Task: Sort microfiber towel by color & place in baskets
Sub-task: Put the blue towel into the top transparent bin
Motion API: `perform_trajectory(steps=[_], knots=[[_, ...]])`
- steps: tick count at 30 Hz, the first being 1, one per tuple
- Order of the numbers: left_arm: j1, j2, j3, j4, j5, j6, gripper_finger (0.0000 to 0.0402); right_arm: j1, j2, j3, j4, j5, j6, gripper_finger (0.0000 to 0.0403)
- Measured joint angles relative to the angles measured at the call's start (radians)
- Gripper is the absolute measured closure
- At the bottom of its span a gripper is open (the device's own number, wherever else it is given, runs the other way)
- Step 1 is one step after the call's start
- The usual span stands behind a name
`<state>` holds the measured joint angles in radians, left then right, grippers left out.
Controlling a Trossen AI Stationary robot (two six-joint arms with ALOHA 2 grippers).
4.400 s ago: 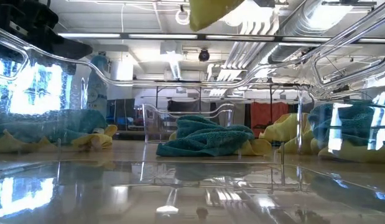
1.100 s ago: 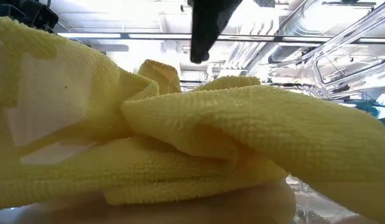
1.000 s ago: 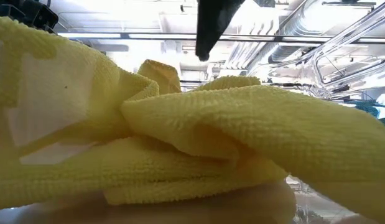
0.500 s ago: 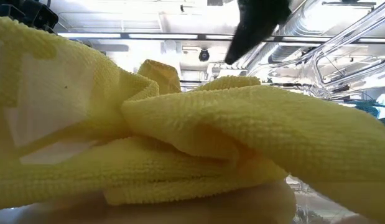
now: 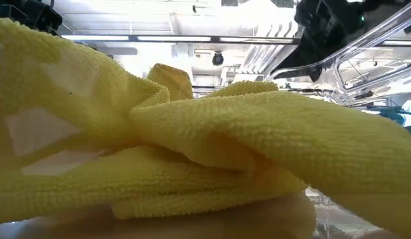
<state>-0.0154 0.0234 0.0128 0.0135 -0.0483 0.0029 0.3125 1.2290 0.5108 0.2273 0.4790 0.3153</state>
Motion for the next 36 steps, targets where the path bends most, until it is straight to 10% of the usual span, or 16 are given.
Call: perform_trajectory(steps=[17,24,36], knots=[[0.0,0.0,0.0,0.063,-0.002,-0.085,0.0402,-0.044,-0.004,-0.083,0.107,-0.023,0.018,0.0403],[0.0,0.029,0.118,-0.125,-0.166,-0.15,0.0401,-0.044,-0.004,-0.083,0.107,-0.008,-0.118,0.0403],[0.0,0.452,0.395,-0.493,-0.251,-0.331,0.0402,-0.114,-0.003,-0.082,0.035,-0.063,-0.15,0.0403]])
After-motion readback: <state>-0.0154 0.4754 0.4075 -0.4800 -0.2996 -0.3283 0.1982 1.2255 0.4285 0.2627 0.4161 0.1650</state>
